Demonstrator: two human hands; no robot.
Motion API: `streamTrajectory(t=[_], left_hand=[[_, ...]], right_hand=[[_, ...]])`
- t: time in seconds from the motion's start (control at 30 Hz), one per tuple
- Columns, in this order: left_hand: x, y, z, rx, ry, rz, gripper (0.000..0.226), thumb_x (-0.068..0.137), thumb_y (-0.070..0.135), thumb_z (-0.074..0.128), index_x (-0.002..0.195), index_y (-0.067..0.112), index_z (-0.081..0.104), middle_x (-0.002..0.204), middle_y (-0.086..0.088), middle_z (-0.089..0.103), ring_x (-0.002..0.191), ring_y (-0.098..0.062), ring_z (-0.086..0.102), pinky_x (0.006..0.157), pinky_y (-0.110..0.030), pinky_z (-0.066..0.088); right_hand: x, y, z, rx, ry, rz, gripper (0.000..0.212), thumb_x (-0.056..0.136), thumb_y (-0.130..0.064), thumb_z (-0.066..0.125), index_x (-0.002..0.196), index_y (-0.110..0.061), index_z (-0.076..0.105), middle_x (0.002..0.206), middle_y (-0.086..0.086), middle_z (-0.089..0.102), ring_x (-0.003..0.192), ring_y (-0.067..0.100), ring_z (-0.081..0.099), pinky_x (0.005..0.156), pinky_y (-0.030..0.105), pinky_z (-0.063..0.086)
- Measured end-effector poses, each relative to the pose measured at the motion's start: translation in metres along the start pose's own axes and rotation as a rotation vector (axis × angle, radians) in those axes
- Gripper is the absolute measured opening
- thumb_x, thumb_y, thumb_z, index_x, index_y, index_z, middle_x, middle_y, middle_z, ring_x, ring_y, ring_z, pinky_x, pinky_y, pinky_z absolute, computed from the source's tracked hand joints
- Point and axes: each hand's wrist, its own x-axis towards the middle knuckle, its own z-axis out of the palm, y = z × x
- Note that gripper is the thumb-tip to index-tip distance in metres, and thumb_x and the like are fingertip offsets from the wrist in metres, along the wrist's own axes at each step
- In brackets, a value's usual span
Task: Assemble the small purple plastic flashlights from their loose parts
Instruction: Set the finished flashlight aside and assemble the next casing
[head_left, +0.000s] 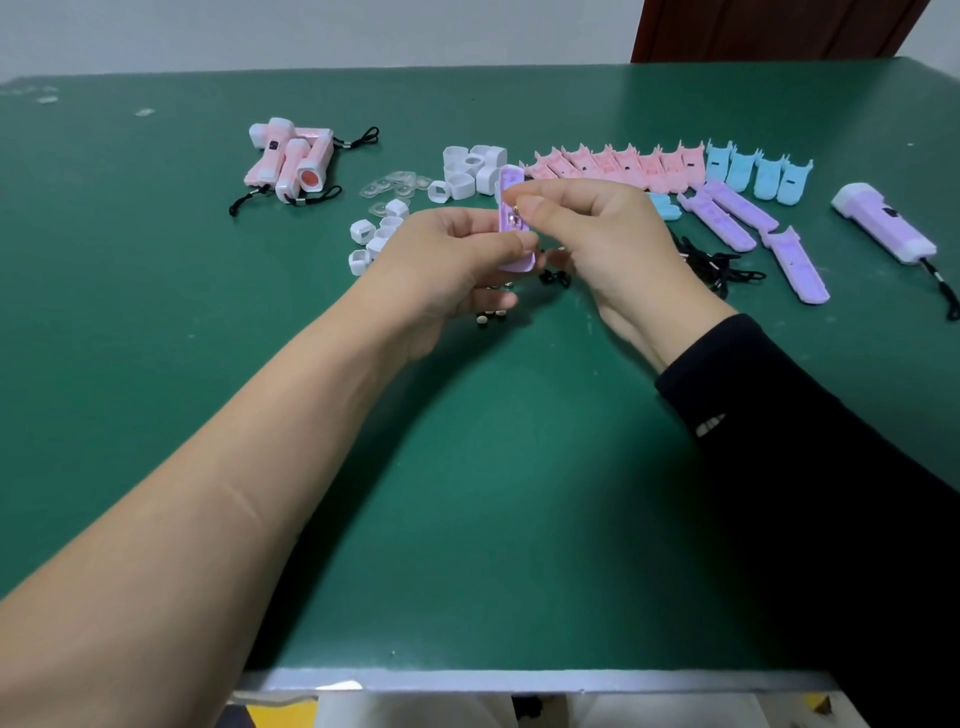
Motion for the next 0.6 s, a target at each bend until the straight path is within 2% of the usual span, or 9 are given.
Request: streamTrajectory(t=[0.1, 0.27, 0.37, 0.43, 0.5, 0.6], left_hand=[[0.0, 0.0002, 0.0005, -0.008, 0.008, -0.003, 0.005, 0.09, 0.01, 0.067, 0.094, 0.009, 0.069, 0.08, -0.004, 0.071, 0.079, -0.013, 0.065, 0.058, -0.02, 0.054], [-0.001, 0.0013, 0.0019, -0.011, 0.016, -0.002, 0.005, 0.089, 0.01, 0.068, 0.094, 0.009, 0.068, 0.075, -0.001, 0.07, 0.08, -0.012, 0.066, 0.057, -0.019, 0.053], [-0.0016, 0.0024, 0.002, -0.016, 0.017, 0.002, 0.003, 0.089, 0.01, 0.067, 0.093, 0.009, 0.068, 0.075, 0.0, 0.07, 0.08, -0.011, 0.067, 0.056, -0.019, 0.053], [-0.0017, 0.0026, 0.0021, -0.017, 0.023, 0.001, 0.003, 0.09, 0.01, 0.067, 0.093, 0.01, 0.067, 0.077, -0.001, 0.07, 0.083, -0.012, 0.067, 0.057, -0.019, 0.053], [-0.0016, 0.0025, 0.0022, -0.01, 0.027, 0.004, 0.003, 0.09, 0.009, 0.067, 0.093, 0.01, 0.067, 0.081, -0.004, 0.069, 0.085, -0.014, 0.067, 0.057, -0.019, 0.053], [-0.0023, 0.0026, 0.0022, 0.018, 0.012, 0.017, 0.004, 0.09, 0.009, 0.066, 0.092, 0.011, 0.069, 0.081, -0.003, 0.069, 0.077, -0.01, 0.065, 0.058, -0.019, 0.053]], right_hand=[[-0.0005, 0.0008, 0.0013, 0.014, 0.019, 0.008, 0.016, 0.089, -0.012, 0.065, 0.084, -0.024, 0.073, 0.095, -0.005, 0.073, 0.093, 0.009, 0.066, 0.083, 0.025, 0.05], [-0.0013, 0.001, 0.0019, -0.004, 0.047, -0.02, 0.018, 0.088, -0.01, 0.066, 0.081, -0.025, 0.072, 0.08, -0.01, 0.072, 0.076, -0.001, 0.064, 0.073, 0.014, 0.048], [-0.0011, 0.0005, 0.0032, -0.011, 0.06, -0.03, 0.019, 0.088, -0.008, 0.065, 0.08, -0.024, 0.071, 0.081, -0.007, 0.071, 0.074, 0.001, 0.062, 0.074, 0.016, 0.05], [-0.0009, 0.0002, 0.0034, 0.019, 0.052, 0.007, 0.017, 0.088, -0.008, 0.065, 0.082, -0.022, 0.072, 0.084, -0.005, 0.071, 0.08, 0.006, 0.063, 0.082, 0.022, 0.052], [-0.0017, -0.0006, 0.0032, 0.111, 0.026, 0.062, 0.014, 0.087, -0.006, 0.065, 0.086, -0.018, 0.071, 0.085, -0.003, 0.071, 0.08, 0.011, 0.064, 0.082, 0.03, 0.054], [-0.0005, -0.0026, 0.0027, 0.38, -0.011, 0.159, 0.022, 0.086, 0.002, 0.063, 0.104, -0.011, 0.062, 0.086, 0.006, 0.07, 0.069, 0.014, 0.065, 0.066, 0.028, 0.055]])
